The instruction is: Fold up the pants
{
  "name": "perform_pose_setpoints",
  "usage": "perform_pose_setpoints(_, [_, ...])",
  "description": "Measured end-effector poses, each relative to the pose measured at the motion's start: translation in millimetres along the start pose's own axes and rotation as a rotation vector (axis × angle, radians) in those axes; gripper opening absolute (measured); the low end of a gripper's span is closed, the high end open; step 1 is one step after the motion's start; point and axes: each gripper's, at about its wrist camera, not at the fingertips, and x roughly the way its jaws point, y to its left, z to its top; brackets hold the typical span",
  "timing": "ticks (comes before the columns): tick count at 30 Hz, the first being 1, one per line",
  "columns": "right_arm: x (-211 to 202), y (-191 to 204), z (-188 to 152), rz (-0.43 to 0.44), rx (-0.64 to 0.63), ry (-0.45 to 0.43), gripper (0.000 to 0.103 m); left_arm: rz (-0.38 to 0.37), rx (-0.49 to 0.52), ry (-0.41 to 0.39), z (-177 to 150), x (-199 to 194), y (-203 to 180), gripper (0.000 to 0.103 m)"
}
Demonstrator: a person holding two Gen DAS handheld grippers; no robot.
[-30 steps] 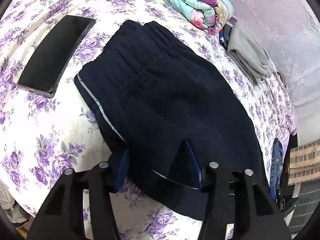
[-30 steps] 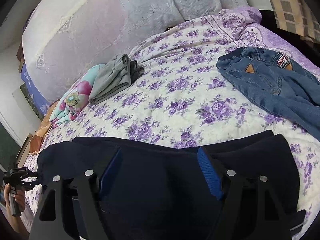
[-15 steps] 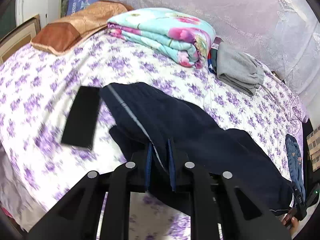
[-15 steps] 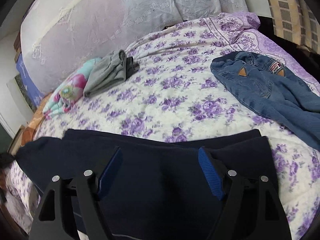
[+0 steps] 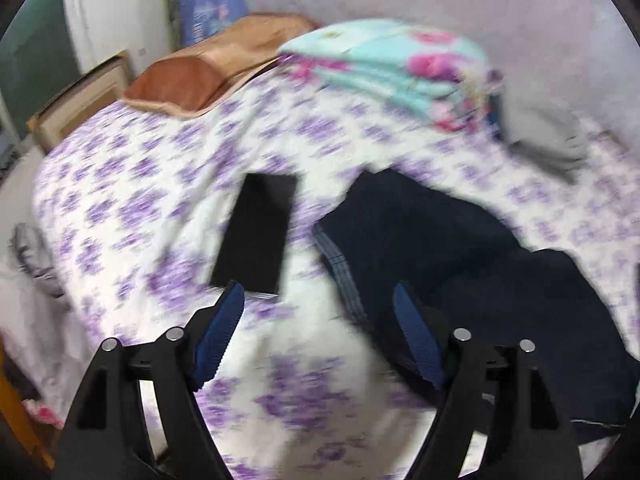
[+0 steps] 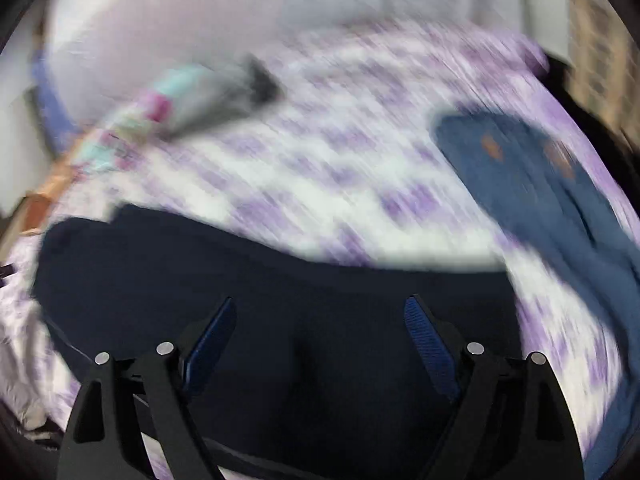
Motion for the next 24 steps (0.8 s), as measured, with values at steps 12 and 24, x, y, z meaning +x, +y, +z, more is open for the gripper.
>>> perform_pose_setpoints(12, [217.3, 197.6, 91.2, 0.422, -0.218, 0.369, 0.01, 0.058, 0.297, 0.06, 5.2, 91.6, -119.5, 0.081])
perform_pose_setpoints(24, [172.3, 168.2, 79.6, 0.067, -0.292, 0.113, 0.066, 0.002, 0.252, 0.046, 1.8, 87.2, -99.9, 0.088])
